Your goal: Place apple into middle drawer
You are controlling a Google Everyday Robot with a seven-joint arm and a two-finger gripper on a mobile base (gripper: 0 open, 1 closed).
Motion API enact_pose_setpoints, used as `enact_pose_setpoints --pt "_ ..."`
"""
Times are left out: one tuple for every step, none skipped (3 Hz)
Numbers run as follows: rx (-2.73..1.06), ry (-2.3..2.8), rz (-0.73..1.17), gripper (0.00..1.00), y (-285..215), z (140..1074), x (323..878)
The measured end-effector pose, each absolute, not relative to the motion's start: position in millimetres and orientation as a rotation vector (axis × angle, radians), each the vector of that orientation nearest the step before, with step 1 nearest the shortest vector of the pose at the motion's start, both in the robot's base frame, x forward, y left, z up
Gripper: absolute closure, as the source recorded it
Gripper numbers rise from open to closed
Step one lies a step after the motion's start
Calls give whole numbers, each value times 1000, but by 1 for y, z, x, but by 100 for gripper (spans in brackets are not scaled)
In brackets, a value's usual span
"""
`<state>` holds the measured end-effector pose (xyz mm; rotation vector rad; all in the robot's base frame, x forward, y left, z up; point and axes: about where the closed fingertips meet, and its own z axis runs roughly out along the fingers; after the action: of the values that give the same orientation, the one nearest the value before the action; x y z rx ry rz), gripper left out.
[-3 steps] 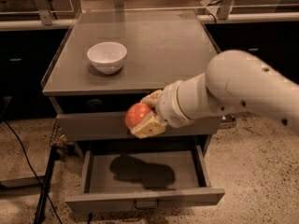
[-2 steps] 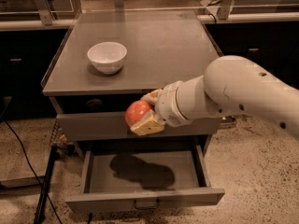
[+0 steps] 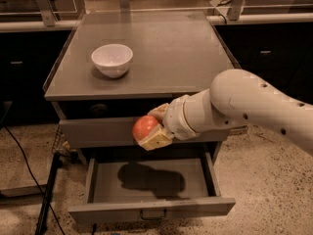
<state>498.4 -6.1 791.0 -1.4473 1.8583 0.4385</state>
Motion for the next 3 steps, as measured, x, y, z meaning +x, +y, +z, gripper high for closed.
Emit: enact_pose_setpoints --pt "-1436 1949 557 100 -23 722 496" --pt "-1411 2013 618 100 -35 681 489" --pt "-1366 2019 666 100 -42 637 479"
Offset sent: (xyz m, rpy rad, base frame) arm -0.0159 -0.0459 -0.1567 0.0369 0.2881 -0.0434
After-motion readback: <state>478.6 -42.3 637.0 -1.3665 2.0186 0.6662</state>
